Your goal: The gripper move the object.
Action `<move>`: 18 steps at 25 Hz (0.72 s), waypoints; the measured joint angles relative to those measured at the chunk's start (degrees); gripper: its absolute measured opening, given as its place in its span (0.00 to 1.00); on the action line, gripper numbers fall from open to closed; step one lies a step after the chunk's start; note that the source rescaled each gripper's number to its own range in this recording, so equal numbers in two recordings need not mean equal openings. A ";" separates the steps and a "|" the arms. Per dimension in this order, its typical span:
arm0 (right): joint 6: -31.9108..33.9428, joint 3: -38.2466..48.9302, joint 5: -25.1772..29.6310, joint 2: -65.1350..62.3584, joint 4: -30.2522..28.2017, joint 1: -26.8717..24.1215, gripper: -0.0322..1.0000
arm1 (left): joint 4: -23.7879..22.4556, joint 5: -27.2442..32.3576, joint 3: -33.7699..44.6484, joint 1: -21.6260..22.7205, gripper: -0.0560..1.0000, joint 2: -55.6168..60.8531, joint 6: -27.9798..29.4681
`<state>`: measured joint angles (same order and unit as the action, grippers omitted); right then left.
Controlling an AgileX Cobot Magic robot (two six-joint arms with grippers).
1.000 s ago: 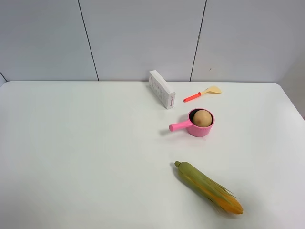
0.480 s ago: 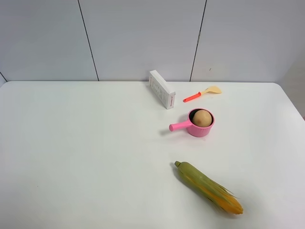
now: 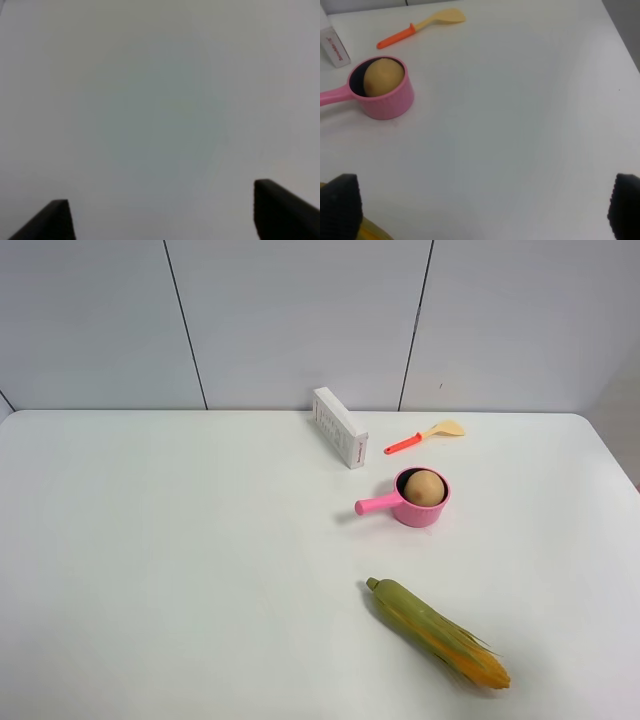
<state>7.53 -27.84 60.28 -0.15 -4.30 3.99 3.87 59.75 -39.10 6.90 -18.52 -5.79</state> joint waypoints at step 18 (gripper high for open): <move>0.00 0.00 0.00 0.00 0.00 0.00 1.00 | -0.20 1.63 9.44 0.00 1.00 14.01 0.72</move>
<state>7.53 -27.84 60.28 -0.15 -4.30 3.99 3.66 61.37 -29.66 6.90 -4.51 -5.07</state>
